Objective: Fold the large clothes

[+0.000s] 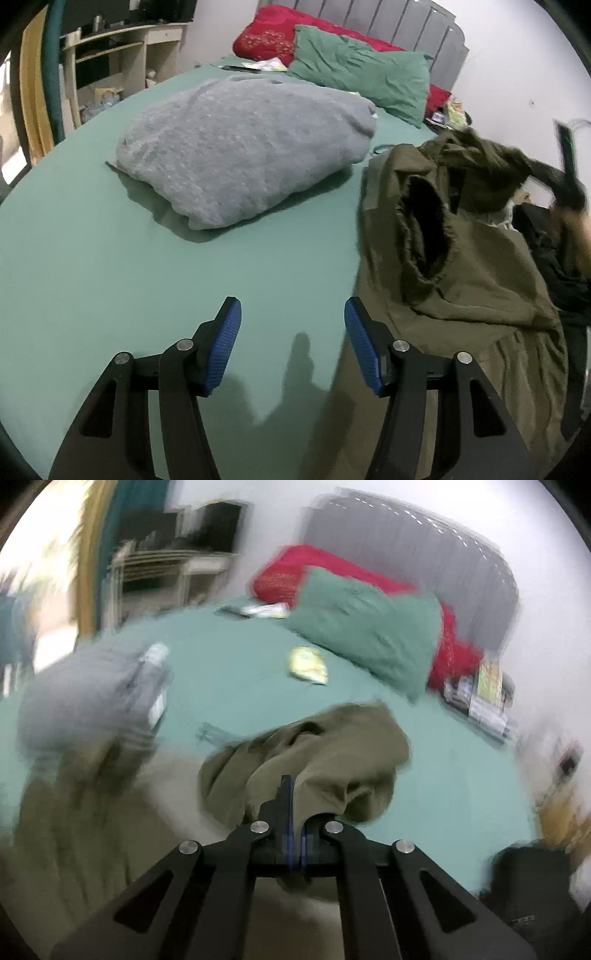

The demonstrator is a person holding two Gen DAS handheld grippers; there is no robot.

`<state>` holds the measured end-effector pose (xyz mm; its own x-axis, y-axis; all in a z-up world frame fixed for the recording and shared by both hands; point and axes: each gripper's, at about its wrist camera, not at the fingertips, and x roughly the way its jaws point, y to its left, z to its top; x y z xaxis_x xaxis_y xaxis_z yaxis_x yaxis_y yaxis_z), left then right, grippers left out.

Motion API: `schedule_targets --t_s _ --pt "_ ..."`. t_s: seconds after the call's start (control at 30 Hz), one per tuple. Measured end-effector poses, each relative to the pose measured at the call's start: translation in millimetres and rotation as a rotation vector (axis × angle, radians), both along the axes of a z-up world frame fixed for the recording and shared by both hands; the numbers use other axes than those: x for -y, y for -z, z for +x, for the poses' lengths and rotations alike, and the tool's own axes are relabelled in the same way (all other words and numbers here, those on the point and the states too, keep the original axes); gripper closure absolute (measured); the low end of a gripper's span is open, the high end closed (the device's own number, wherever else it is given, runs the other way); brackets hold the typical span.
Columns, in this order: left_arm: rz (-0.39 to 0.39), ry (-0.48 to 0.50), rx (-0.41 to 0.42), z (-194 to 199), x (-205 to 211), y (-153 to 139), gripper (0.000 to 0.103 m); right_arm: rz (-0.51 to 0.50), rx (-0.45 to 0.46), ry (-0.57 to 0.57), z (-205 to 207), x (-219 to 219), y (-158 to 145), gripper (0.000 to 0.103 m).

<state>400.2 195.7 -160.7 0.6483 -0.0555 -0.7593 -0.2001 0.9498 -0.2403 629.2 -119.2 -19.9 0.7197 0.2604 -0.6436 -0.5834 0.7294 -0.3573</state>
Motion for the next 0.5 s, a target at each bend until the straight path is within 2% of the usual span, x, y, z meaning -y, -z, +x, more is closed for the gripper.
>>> schedule_targets --t_s 0.07,0.1,0.2,0.27,0.3,0.33,0.4,0.47,0.5 --pt "-0.016 0.009 0.0 -4.4 2.0 -2.6 0.042 -0.153 0.024 -0.101 -56.6 -7.9 15.8 0.1" --pt "-0.029 0.012 0.003 -8.1 2.0 -4.3 0.042 -0.257 0.042 -0.17 -97.9 -11.6 32.9 0.1" --pt "-0.044 0.02 0.013 -16.1 2.6 -8.9 0.042 -0.413 0.013 -0.272 -168.9 -10.4 80.3 0.099" --pt "-0.041 0.019 0.021 -20.1 0.2 -11.8 0.042 -0.455 -0.066 -0.239 -200.8 1.3 113.6 0.081" --pt "-0.044 0.018 0.024 -20.8 -1.1 -12.2 0.042 -0.445 -0.102 -0.214 -209.5 8.1 119.9 0.06" --pt "-0.048 0.016 0.023 -19.5 -2.2 -12.3 0.042 -0.417 -0.125 -0.191 -214.6 14.3 119.9 0.052" --pt "-0.063 0.006 0.023 -16.6 -5.3 -12.2 0.042 -0.316 -0.164 -0.123 -221.0 30.6 105.3 0.051" --pt "-0.065 -0.001 0.026 -15.3 -8.6 -11.6 0.042 -0.201 -0.185 -0.053 -215.4 50.2 78.2 0.045" --pt "-0.06 -0.006 0.024 -15.4 -10.3 -10.5 0.042 -0.151 -0.176 -0.02 -207.4 60.0 64.1 0.04"
